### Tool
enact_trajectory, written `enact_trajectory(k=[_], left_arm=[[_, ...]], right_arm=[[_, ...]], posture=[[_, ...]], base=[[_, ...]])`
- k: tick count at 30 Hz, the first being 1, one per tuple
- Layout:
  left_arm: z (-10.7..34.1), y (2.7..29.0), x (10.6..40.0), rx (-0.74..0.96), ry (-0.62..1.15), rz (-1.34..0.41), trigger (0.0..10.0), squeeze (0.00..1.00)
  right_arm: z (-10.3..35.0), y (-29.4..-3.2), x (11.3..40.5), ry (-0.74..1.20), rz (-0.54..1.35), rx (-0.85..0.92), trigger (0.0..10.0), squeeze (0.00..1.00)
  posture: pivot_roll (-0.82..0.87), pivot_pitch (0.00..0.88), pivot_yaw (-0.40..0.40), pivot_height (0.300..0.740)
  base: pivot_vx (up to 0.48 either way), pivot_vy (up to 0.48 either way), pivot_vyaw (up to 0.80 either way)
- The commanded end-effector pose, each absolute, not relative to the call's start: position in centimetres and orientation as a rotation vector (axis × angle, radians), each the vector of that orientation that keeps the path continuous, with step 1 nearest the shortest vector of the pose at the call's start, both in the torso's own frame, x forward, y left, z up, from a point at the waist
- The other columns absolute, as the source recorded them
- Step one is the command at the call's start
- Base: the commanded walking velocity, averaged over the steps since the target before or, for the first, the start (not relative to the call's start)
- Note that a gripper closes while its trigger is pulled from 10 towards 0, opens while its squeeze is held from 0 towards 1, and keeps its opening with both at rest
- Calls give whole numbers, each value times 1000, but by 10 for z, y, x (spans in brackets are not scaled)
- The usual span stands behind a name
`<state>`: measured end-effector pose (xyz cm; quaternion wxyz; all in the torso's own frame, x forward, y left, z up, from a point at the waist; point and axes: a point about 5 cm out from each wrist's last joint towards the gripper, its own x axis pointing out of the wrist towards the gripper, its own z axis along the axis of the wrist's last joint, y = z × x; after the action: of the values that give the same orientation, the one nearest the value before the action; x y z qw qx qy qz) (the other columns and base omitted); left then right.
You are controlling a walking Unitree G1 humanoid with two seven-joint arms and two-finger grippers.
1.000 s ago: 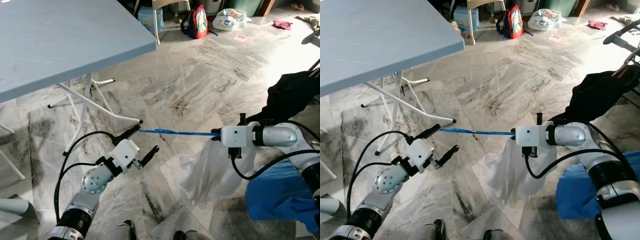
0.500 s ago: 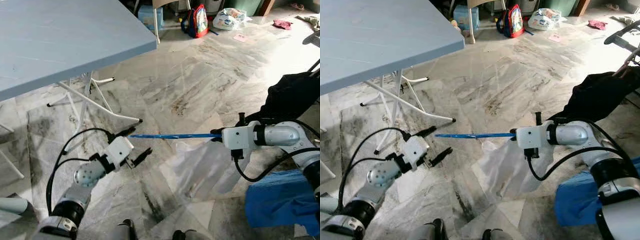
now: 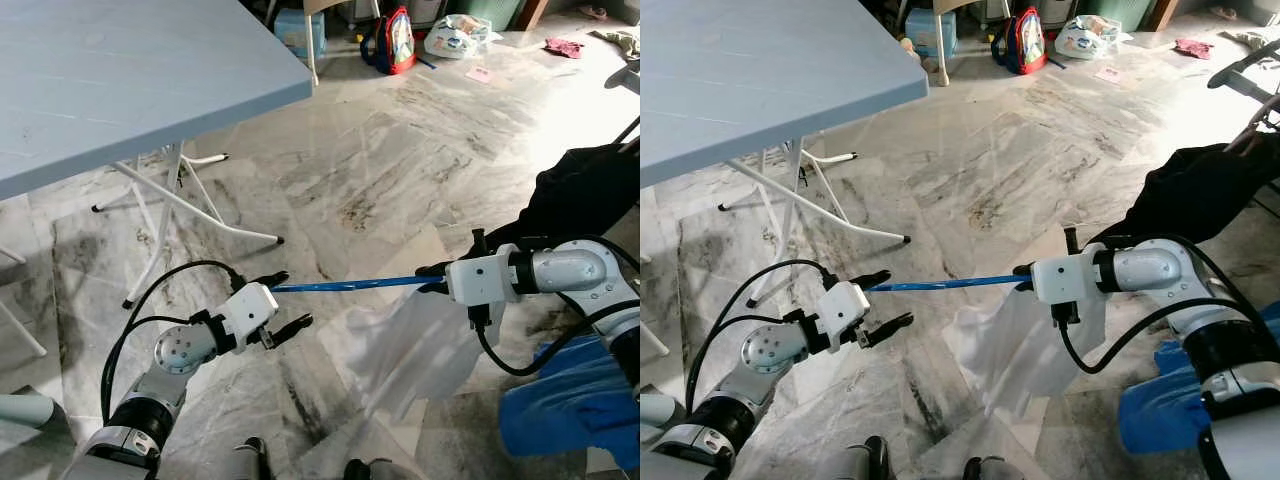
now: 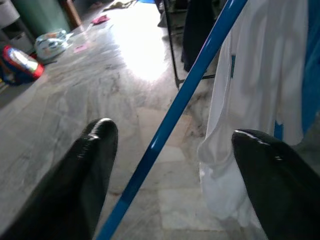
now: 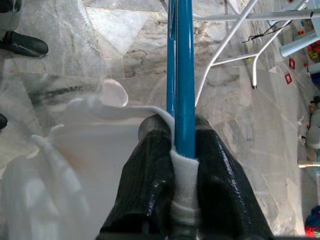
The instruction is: Hang hanger
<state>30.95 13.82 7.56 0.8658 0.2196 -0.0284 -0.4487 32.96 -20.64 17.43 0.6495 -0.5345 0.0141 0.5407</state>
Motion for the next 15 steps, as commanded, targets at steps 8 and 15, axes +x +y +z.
enact_trajectory(k=[8, 15], left_arm=[[81, 138, 316, 482, -50, -965, 0, 0], [88, 148, 323, 541, -39, -950, 10000, 0]], right_arm=[[185, -212, 323, 26, 1247, -1200, 10000, 0], [190, -210, 325, 4, 1233, -1203, 10000, 0]], posture=[[-17, 213, -43, 740], [-13, 217, -52, 740]], base=[[0, 0, 0], [0, 0, 0]])
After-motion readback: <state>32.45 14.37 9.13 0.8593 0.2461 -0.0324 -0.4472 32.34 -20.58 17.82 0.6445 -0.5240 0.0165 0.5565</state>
